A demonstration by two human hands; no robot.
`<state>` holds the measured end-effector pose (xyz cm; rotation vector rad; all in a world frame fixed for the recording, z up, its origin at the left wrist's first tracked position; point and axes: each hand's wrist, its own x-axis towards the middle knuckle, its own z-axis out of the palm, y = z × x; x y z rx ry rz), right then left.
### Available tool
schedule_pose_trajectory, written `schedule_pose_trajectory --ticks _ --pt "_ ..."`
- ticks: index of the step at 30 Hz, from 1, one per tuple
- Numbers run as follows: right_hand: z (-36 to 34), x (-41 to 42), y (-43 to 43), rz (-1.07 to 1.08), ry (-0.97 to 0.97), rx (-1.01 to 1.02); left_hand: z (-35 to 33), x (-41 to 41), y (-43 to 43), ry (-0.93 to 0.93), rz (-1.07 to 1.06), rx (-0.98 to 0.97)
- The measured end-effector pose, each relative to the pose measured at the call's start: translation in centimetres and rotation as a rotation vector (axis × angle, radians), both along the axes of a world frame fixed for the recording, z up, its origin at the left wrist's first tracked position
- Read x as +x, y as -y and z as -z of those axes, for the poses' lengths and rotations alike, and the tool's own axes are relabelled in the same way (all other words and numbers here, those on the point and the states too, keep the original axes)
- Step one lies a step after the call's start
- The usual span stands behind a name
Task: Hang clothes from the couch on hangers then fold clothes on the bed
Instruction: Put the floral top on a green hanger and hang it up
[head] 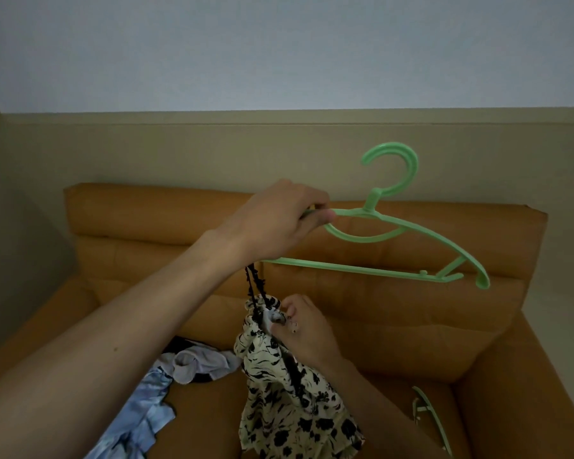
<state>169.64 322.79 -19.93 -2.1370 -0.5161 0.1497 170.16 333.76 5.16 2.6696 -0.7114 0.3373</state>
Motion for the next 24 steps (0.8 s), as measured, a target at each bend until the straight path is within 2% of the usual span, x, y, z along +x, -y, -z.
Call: schedule_pose_trajectory --ticks 2,5,12,16,19,24 --pt "1.1 0.7 -1.5 0.037 0.044 -0.115 -0.6 -0.4 0.1 0.008 0.013 0.002" --pt "2.2 1.5 -1.3 0.176 0.079 -0.176 -1.7 -1.0 -0.5 0.038 0.01 0.006" --pt "2.3 5.3 8.0 0.411 -0.047 -0.339 -3.9 -1.4 -5.5 0.123 -0.077 0.026" --pt "-1.4 8.5 13.1 0.318 -0.125 -0.399 -4.0 -0.6 -8.8 0.159 -0.128 0.076" --pt "-4.8 10.0 15.8 0.201 -0.118 -0.434 -3.5 -0.1 -10.2 0.172 -0.15 0.091" --pt "-9.4 10.1 18.2 0.041 -0.067 -0.38 -2.8 0.2 -11.1 0.157 -0.157 0.058"
